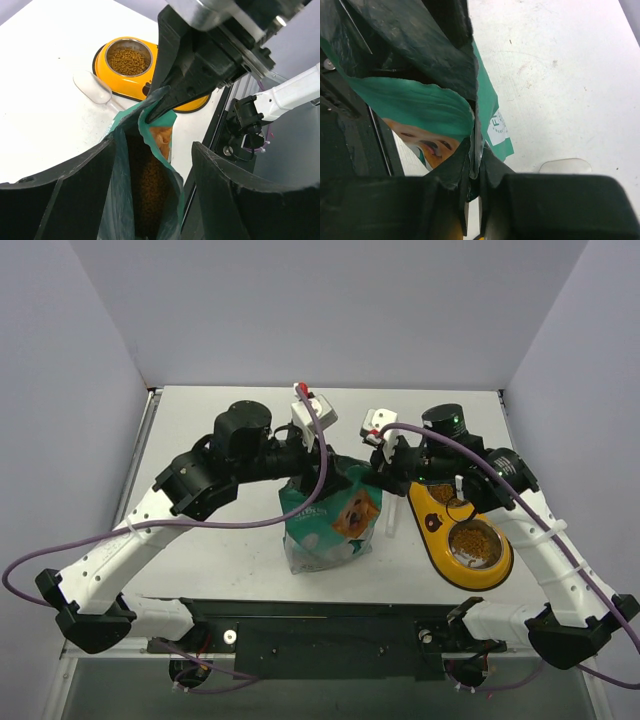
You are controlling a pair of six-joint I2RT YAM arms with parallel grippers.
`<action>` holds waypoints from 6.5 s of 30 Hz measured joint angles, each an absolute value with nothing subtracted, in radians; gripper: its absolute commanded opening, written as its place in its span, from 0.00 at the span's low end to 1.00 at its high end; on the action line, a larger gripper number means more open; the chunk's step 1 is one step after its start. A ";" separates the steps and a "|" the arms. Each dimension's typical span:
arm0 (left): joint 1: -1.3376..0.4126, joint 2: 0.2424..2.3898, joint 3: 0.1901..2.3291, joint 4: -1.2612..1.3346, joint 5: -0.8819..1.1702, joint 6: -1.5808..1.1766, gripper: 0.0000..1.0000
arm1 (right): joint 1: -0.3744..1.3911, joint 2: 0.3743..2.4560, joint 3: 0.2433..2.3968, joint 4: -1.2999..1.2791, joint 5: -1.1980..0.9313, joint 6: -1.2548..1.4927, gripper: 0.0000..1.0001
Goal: Serve the pet food
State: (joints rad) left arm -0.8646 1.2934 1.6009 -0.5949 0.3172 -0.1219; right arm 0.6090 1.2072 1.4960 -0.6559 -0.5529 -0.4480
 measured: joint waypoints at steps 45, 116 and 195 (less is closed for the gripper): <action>-1.065 1.308 1.560 -0.685 0.004 0.003 0.03 | 0.598 1.234 1.580 -0.744 -0.575 -0.225 0.60; -0.886 1.137 1.359 -0.548 0.326 -0.232 0.00 | 0.789 1.277 1.615 -0.732 -0.444 -0.514 0.44; -0.950 1.148 1.448 -0.707 0.126 -0.067 0.00 | 0.803 1.201 1.542 -0.709 -0.378 -0.331 0.00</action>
